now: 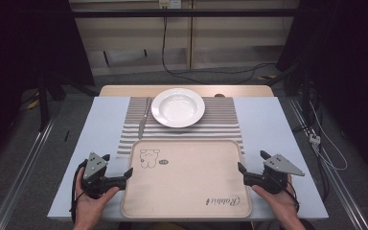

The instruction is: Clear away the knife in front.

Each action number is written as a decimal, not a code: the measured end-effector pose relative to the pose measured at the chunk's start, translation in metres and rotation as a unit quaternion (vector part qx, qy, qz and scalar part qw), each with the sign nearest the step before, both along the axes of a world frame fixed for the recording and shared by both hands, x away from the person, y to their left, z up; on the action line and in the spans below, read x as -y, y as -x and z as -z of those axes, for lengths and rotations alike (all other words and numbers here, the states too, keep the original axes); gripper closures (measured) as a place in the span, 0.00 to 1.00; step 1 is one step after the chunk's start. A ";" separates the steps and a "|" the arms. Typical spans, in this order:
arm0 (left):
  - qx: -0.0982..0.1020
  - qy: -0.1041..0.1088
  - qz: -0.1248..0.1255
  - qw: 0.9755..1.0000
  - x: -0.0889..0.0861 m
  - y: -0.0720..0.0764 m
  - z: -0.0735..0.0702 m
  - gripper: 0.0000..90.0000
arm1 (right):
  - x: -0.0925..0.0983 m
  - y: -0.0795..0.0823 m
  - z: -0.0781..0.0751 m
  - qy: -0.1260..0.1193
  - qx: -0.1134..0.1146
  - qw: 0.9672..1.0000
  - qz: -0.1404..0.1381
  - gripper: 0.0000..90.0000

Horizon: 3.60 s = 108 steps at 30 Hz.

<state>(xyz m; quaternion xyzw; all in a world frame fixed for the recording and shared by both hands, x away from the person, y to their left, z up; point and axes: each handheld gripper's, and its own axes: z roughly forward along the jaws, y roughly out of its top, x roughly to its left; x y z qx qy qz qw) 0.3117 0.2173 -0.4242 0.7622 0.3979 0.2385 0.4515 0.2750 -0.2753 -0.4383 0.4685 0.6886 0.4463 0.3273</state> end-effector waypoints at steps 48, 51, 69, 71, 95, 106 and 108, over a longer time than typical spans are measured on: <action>-0.059 -0.025 -0.026 0.998 0.027 -0.105 -0.022 0.09 | -0.003 -0.004 0.000 -0.006 -0.009 1.000 -0.011 0.10; -0.066 -0.017 -0.034 0.997 0.028 -0.116 -0.023 0.09 | -0.003 -0.004 0.000 -0.005 -0.010 1.000 -0.009 0.10; -0.104 -0.055 -0.038 0.992 0.052 -0.187 -0.025 0.13 | -0.003 -0.006 0.001 -0.003 -0.017 1.000 -0.016 0.10; -0.111 -0.061 -0.042 0.991 0.054 -0.195 -0.025 0.15 | -0.003 -0.007 0.002 -0.004 -0.021 1.000 -0.018 0.10; -0.198 -0.087 -0.072 0.974 0.068 -0.284 0.007 0.42 | -0.002 -0.011 0.005 -0.004 -0.037 0.999 -0.033 0.10; -0.202 -0.097 -0.078 0.971 0.077 -0.297 0.021 0.52 | -0.003 -0.011 0.006 -0.006 -0.041 0.998 -0.040 0.10; -0.208 -0.093 -0.067 0.971 0.077 -0.298 0.020 0.59 | -0.002 -0.011 0.006 -0.006 -0.041 0.998 -0.040 0.10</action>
